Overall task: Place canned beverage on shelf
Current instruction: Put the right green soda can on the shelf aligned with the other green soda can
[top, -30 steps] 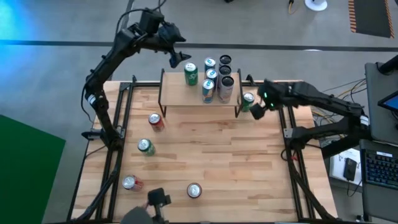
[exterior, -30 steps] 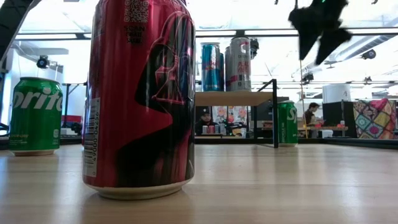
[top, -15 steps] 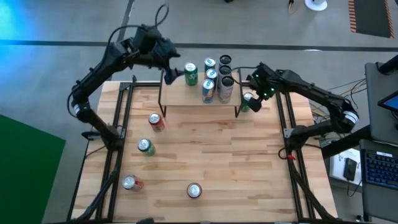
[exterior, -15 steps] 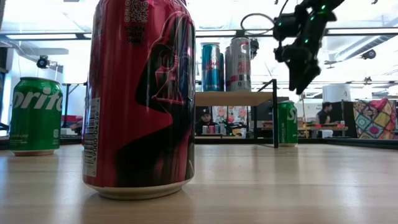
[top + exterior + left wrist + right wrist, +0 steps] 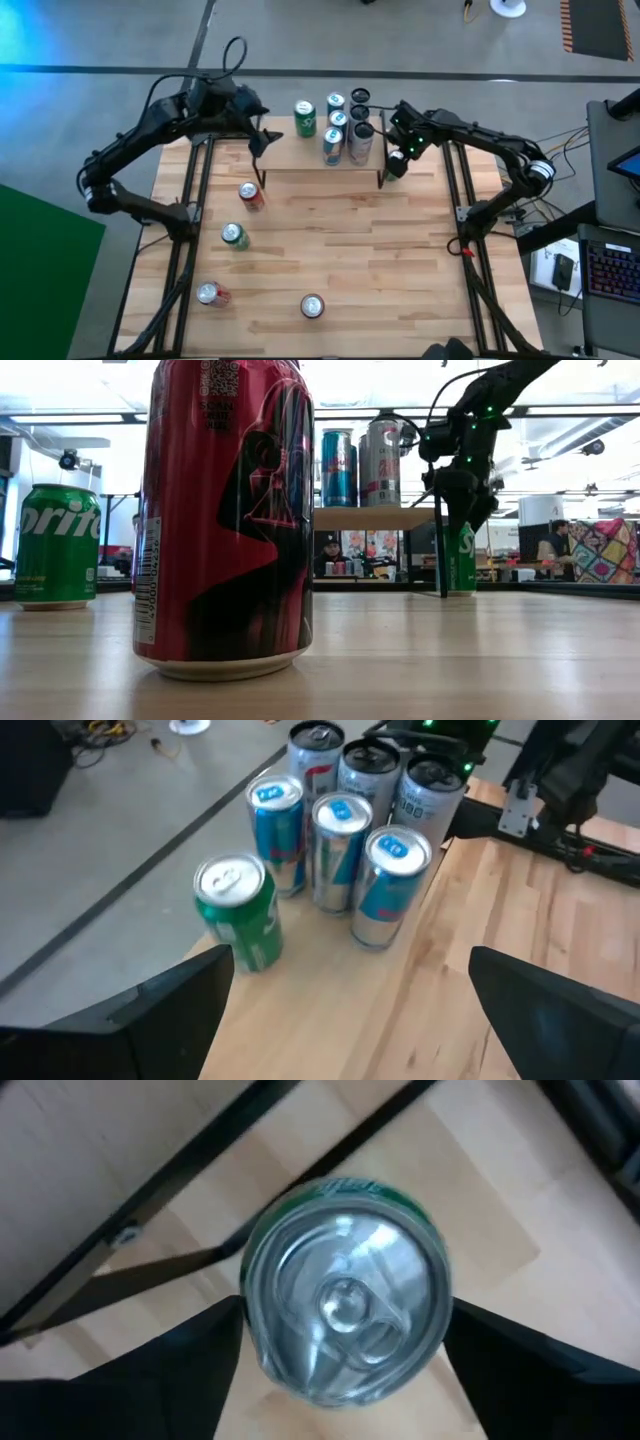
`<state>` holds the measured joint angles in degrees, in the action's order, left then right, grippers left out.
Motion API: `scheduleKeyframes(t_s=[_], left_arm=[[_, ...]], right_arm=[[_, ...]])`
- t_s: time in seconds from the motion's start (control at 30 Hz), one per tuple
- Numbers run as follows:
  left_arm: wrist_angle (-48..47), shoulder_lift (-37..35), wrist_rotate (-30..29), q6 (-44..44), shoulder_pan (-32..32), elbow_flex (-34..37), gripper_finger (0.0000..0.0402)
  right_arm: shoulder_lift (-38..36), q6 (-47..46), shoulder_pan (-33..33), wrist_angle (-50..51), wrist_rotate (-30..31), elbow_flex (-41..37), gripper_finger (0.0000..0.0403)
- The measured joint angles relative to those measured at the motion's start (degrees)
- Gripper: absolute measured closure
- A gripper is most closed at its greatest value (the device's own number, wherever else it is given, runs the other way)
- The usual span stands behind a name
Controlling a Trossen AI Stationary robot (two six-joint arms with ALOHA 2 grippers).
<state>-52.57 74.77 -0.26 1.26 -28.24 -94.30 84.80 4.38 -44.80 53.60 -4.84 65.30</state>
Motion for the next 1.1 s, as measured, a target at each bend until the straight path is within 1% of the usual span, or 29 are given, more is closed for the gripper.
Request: scheduleKeyframes(t_s=[0.2, 0.33, 0.47, 0.53, 0.63, 0.8, 0.93, 1.03, 1.1], left_arm=[[0.42, -4.62, -2.98, 3.44, 0.69, 4.95, 0.0013], [1.48, -6.22, -3.33, 4.39, 1.04, 6.75, 0.0013], [1.51, -6.45, -3.56, 4.77, 1.35, 6.90, 0.0013], [1.59, -6.46, -3.65, 4.84, 1.65, 6.91, 0.0013], [1.59, -6.46, -3.66, 4.54, 1.87, 6.91, 0.0013], [1.70, -6.46, -3.68, 4.45, 2.34, 6.93, 0.0013], [2.12, -6.46, -3.69, 4.58, 3.62, 6.99, 0.0013], [2.09, -6.46, -3.68, 4.98, 5.25, 7.04, 0.0013], [2.09, -6.46, -3.70, 5.39, 6.39, 7.06, 0.0013]], right_arm=[[-1.47, -0.28, -0.09, -3.89, 0.84, -0.20, 0.0153], [-3.70, -1.42, -0.13, -3.27, 3.02, -0.41, 0.0161], [-6.87, -3.06, -0.38, 1.31, 5.90, -0.49, 0.0157], [-8.89, -4.24, -0.50, 3.37, 5.88, -1.17, 0.0155], [-13.19, -7.47, -0.42, 5.23, 4.24, -3.36, 0.0159], [-22.10, -16.11, 0.05, 5.77, -2.37, -10.95, 0.0163], [-31.26, -26.44, 4.66, 5.14, -5.55, -19.78, 0.0168], [-39.02, -36.80, 11.93, 5.40, -6.88, -25.79, 0.0179], [-44.81, -44.42, 18.07, 3.29, -6.96, -28.13, 0.0186]])
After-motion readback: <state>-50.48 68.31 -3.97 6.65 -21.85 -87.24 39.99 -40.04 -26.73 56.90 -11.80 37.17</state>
